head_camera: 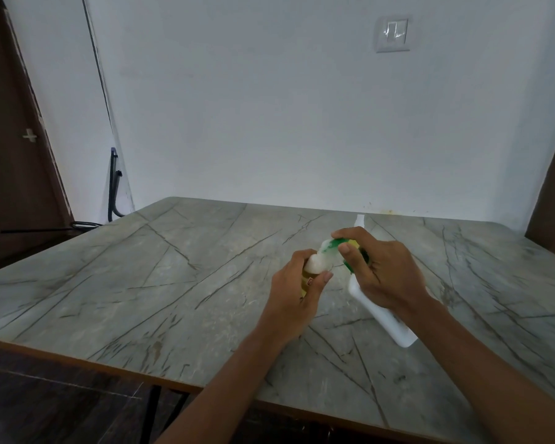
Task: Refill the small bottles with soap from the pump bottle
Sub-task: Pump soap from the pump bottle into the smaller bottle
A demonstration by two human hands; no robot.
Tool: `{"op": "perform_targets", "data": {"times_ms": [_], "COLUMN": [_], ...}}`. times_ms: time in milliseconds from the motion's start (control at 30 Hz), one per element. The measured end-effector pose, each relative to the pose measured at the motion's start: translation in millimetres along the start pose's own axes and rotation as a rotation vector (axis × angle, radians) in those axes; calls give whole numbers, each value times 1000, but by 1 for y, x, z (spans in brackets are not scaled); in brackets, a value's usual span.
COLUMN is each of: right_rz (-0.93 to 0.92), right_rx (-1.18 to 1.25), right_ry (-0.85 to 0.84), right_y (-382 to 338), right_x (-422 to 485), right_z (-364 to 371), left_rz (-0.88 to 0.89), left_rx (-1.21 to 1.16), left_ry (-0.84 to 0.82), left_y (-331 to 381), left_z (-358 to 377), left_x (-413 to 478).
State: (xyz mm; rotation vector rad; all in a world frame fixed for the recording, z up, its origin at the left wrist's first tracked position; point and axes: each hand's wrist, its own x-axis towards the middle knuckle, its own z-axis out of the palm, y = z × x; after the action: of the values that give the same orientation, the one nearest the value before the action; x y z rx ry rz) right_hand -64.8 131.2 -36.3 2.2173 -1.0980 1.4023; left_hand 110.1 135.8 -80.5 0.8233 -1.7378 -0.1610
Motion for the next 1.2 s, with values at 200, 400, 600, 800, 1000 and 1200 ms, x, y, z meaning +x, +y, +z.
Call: {"op": "perform_targets", "data": {"times_ms": [200, 400, 600, 800, 1000, 1200], "right_rz": [13, 6, -13, -6, 15, -21], "right_rx": [59, -6, -39, -12, 22, -11], "right_ry": [47, 44, 37, 40, 65, 54], "right_y": [-1, -5, -6, -5, -2, -3], "right_x": [2, 0, -3, 1, 4, -1], "right_z": [-1, -2, -5, 0, 1, 1], "left_rz": [6, 5, -5, -10, 15, 14], "left_rx": [-6, -4, -12, -13, -4, -13], "left_ry": [-45, -41, -10, -3, -32, -1], "left_y": [1, 1, 0, 2, 2, 0], "left_z": [1, 1, 1, 0, 2, 0], "left_x": [-2, -2, -1, 0, -1, 0]}}
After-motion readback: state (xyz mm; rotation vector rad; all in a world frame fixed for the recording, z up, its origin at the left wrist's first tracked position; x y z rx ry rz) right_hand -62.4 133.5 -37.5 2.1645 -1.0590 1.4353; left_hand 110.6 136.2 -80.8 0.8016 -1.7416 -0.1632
